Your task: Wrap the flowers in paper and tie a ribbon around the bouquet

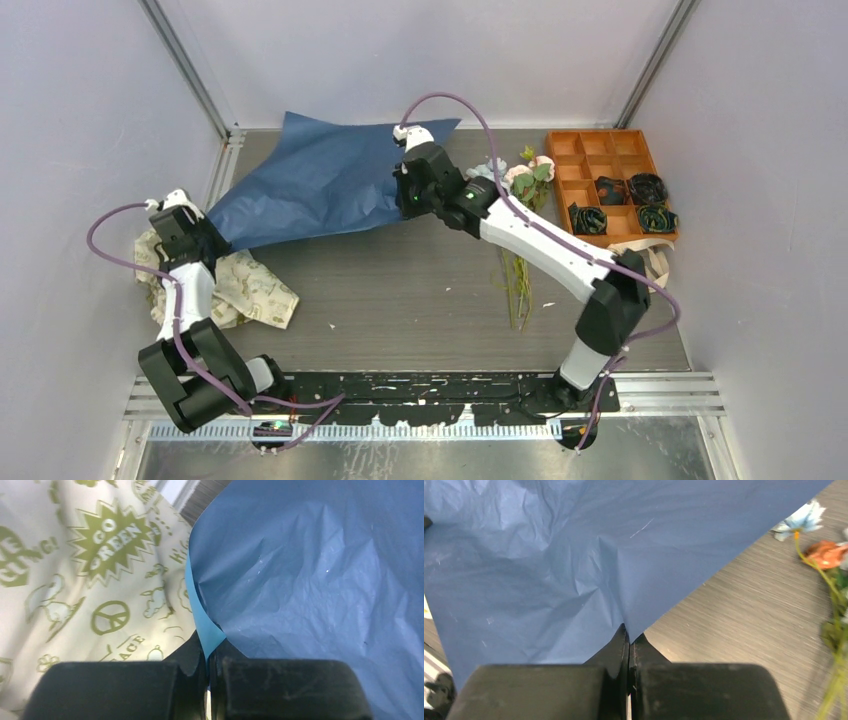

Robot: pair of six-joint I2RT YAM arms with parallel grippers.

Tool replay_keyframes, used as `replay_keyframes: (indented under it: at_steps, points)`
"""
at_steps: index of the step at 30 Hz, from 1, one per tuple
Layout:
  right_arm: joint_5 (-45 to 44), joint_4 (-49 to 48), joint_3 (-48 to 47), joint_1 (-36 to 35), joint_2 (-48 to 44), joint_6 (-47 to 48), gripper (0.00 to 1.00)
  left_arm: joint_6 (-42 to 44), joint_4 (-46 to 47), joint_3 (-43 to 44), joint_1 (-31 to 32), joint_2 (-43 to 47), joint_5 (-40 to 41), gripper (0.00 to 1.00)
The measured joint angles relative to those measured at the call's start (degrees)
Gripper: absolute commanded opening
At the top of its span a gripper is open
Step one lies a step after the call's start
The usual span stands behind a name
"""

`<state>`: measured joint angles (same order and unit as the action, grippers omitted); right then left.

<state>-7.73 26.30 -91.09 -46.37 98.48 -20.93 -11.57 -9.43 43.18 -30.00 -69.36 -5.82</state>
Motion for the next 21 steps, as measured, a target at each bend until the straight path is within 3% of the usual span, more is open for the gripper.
replay_keyframes:
  at_steps: [5, 12, 14, 18, 21]
  points:
    - [-4.4, 3.4, 7.4, -2.8, -11.0, 3.6, 0.01, 1.9, 0.2, -0.6, 3.0, -0.3, -3.3, 0.0]
    - [-5.0, 5.0, 32.5, -3.3, -27.7, -6.7, 0.02, 5.1, 0.6, -0.6, 13.9, -5.8, -6.4, 0.0]
    - [-3.9, 4.7, 37.1, -3.3, -28.2, -10.1, 0.08, 5.2, 0.4, -0.5, 15.0, -8.1, -6.8, 0.0]
    - [0.2, 2.3, 42.6, -3.3, -25.6, -17.2, 0.38, 5.9, -0.9, 0.6, 15.2, -12.5, -4.5, 0.01]
    - [1.4, 3.4, 44.2, -3.3, -24.9, -20.2, 0.45, 6.8, -0.5, 1.8, 14.8, -15.4, -2.7, 0.01]
